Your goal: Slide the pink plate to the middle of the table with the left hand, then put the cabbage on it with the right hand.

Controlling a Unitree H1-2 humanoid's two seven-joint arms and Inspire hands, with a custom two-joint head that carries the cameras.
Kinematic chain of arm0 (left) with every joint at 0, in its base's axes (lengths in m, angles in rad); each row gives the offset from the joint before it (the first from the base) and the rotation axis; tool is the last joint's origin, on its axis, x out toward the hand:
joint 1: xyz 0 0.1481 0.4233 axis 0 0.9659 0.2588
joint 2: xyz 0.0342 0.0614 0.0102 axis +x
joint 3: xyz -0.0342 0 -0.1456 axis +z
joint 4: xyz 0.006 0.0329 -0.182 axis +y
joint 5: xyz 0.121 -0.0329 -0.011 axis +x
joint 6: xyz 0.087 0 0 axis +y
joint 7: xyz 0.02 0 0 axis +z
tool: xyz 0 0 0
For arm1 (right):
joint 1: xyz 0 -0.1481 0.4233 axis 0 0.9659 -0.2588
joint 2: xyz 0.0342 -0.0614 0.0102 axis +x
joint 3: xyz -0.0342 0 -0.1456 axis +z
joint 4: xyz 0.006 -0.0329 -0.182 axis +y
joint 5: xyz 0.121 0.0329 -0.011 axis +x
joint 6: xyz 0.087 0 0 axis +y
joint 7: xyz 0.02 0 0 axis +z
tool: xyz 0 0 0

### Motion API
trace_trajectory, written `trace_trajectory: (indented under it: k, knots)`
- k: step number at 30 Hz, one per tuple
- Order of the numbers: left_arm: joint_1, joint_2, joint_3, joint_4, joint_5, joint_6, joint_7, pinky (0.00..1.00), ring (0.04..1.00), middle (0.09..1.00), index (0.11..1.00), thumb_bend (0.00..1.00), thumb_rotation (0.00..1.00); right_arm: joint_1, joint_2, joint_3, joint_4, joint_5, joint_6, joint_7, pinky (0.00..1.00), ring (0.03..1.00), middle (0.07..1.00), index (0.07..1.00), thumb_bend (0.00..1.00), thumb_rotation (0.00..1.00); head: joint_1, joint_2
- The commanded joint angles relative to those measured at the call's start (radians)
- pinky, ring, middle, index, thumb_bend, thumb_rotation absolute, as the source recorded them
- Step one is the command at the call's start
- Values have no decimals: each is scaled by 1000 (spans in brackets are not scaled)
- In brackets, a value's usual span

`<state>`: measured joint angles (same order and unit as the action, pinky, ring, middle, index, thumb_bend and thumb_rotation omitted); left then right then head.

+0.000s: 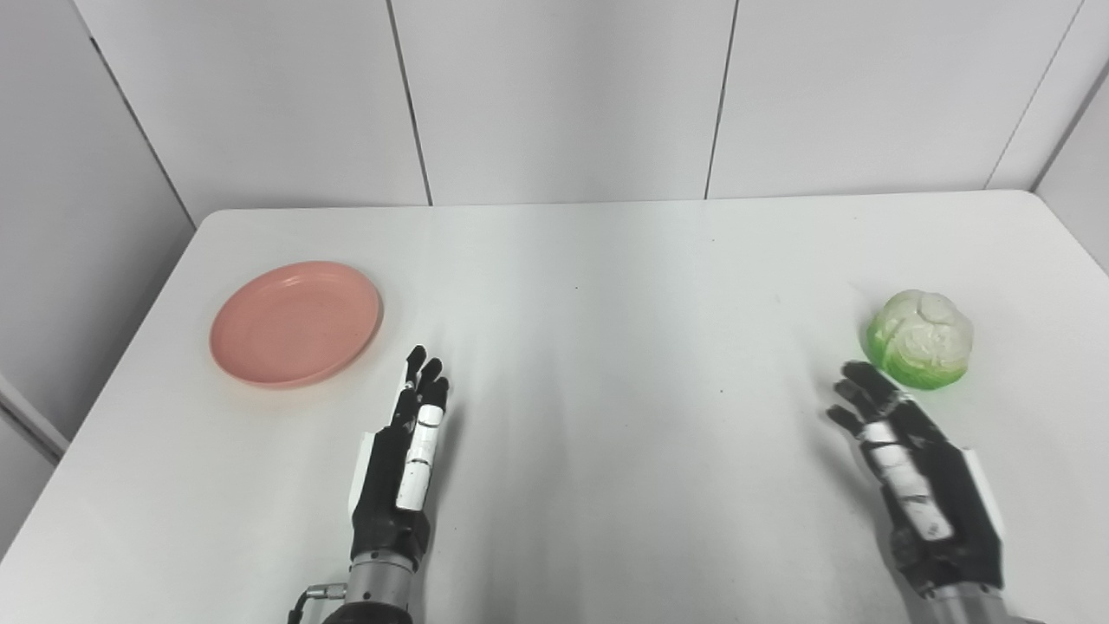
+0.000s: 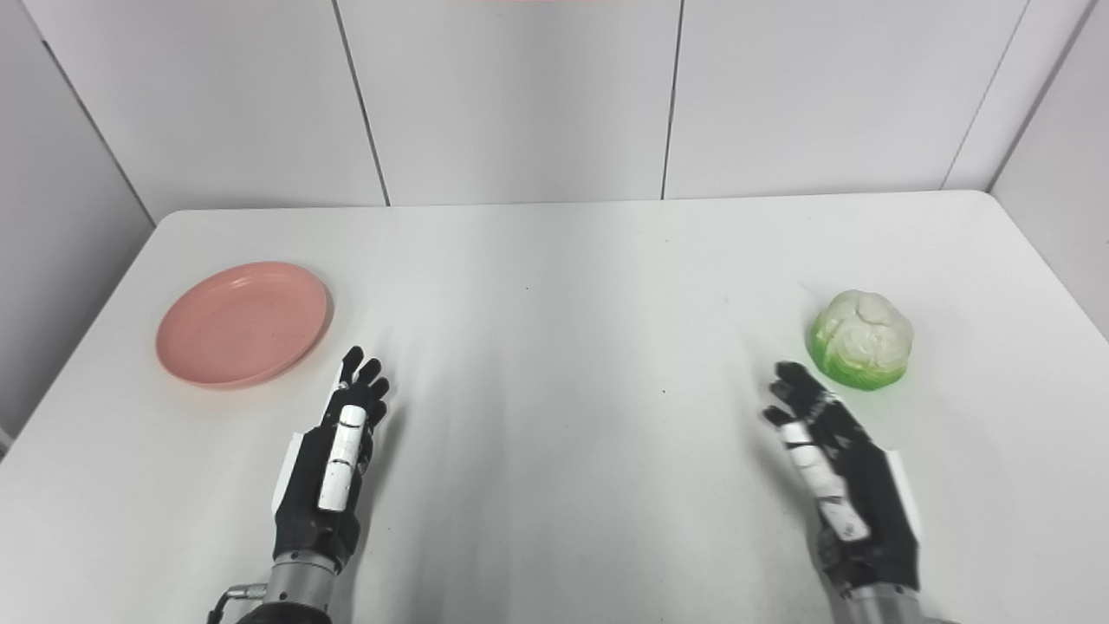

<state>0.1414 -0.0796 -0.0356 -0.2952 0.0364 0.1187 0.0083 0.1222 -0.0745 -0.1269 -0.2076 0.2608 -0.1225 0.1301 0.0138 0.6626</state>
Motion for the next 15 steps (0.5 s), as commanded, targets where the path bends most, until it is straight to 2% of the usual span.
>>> trace_trajectory:
  k: [1, 6, 11, 15]
  knots:
    - [63, 14, -2, -30, 8, -58, 2, 990, 959, 979, 1000, 637, 880, 34, 8, 5, -9, -73, -96, -11, 772, 829, 834, 768, 650, 656, -1, 1]
    - [49, 20, 8, -29, -4, -72, -4, 991, 958, 980, 1000, 685, 872, 22, 1, 4, -4, -116, -32, -44, 780, 834, 842, 773, 656, 636, -18, -5]
    - [28, 26, 12, 5, -14, -103, -10, 978, 958, 979, 1000, 749, 861, -5, -16, 25, 25, -176, -2, -53, 806, 845, 858, 805, 703, 655, -26, -17]
    - [7, 26, 17, 42, -25, -131, -8, 987, 958, 986, 1000, 764, 853, -33, -18, 37, 76, -124, 24, -23, 885, 896, 912, 884, 734, 739, -27, -41]
